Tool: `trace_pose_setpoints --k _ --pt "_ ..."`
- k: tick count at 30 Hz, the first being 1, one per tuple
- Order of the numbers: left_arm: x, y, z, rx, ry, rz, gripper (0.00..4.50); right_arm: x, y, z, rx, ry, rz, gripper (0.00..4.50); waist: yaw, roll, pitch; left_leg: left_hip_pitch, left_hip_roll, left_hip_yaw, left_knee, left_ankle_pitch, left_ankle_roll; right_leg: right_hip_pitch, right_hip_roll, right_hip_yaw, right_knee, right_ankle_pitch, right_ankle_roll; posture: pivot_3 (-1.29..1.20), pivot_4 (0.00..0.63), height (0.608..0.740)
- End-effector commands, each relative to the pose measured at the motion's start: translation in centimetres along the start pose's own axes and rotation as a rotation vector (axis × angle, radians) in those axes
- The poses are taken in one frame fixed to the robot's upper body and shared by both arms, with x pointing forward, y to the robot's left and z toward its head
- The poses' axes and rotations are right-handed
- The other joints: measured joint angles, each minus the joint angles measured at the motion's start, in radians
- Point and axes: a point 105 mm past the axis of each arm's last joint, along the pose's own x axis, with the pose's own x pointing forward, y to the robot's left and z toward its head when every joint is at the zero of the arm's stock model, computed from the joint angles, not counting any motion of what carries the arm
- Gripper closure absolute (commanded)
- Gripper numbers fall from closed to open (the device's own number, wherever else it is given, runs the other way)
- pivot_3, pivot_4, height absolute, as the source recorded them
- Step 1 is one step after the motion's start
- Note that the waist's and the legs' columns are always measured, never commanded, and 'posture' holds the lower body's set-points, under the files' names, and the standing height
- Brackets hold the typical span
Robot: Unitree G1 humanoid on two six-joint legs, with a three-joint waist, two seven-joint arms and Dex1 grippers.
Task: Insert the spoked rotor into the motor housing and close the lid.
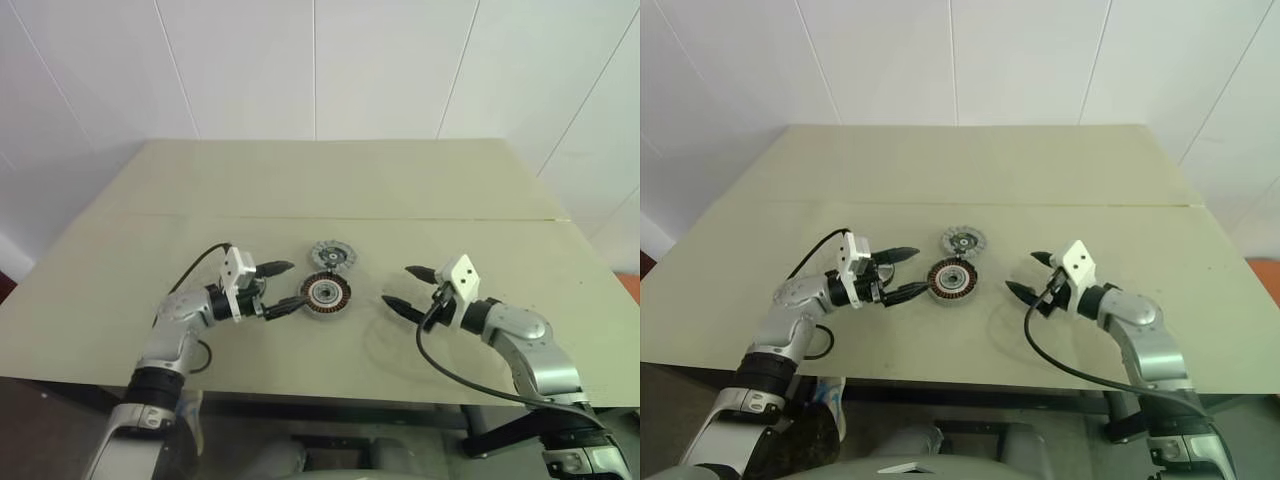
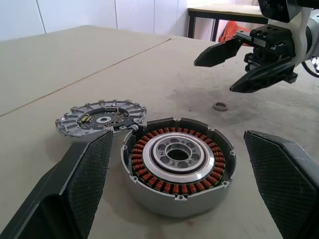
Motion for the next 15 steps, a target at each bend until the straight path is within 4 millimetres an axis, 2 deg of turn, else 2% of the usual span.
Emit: trace_pose_setpoints --k 1,15 --pt "0.2 0.3 1.3 0.055 -0.022 -0.011 0.03 0.1 -0.2 0.8 -0.031 -0.023 -0.004 0.0 0.0 0.0 0.0 0.0 0.0 0.0 0.0 0.0 0.0 0.0 0.0 0.0 0.0 0.0 0.0 0.0 0.0 0.74" --pt "0.3 0.3 1.3 0.058 -0.019 -0.018 0.03 -0.8 0.3 -3.7 0.023 0.117 -0.004 0.0 0.0 0.0 0.0 0.0 0.0 0.001 0.0 0.0 0.0 0.0 0.0 0.001 0.0 0.0 0.0 0.0 0.0 0.74"
